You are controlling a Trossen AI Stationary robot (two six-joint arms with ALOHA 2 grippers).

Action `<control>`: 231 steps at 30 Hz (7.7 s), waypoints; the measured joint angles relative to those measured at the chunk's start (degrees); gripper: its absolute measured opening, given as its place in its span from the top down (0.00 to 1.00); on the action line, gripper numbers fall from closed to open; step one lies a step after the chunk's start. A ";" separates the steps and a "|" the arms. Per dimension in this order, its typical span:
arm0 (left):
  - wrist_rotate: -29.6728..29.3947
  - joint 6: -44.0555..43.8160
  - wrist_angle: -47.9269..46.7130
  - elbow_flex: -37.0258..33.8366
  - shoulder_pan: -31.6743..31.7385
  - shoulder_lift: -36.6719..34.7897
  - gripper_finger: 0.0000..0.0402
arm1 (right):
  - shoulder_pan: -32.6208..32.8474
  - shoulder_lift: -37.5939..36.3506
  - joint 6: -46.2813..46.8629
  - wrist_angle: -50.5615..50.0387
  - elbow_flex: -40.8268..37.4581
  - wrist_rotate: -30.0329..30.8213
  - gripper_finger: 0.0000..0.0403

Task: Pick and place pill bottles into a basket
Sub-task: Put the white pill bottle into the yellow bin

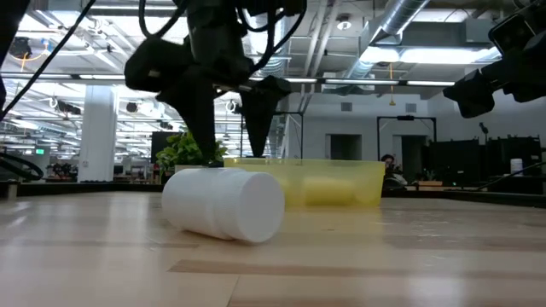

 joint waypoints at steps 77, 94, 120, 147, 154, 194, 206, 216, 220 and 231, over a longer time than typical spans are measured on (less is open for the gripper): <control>-10.12 16.60 -2.52 23.95 21.42 7.75 0.56 | -0.01 0.76 0.00 -0.04 0.02 0.00 0.29; -8.37 3.82 21.88 23.76 23.47 16.96 0.56 | 0.01 0.73 0.00 0.11 0.02 -0.02 0.29; -6.35 4.12 16.71 23.63 21.53 16.95 0.33 | 0.01 0.76 0.00 0.00 0.02 -0.02 0.29; 2.38 1.58 -25.42 23.69 3.65 4.67 0.31 | 0.01 0.76 0.00 0.00 0.02 0.00 0.29; 2.25 0.85 -27.99 23.69 1.55 4.67 0.31 | -0.01 0.76 0.00 -0.02 0.02 0.00 0.29; 3.87 -0.83 -9.08 -17.58 8.38 -27.70 0.31 | 0.01 0.76 0.00 -0.02 0.02 0.00 0.29; 6.32 -0.98 -13.19 -1.65 2.93 -13.69 0.31 | 0.00 0.76 0.00 -0.02 0.02 0.00 0.29; 7.38 -1.11 -16.48 2.38 -1.41 -7.21 0.31 | 0.01 0.76 0.00 -0.02 0.02 0.00 0.29; 6.66 -1.11 -13.60 2.36 -3.20 -5.27 0.31 | 0.00 0.76 0.00 -0.02 0.02 0.00 0.29; -0.15 0.24 -7.05 2.40 -6.60 -3.53 0.31 | 0.01 0.76 0.00 -0.02 0.02 0.00 0.29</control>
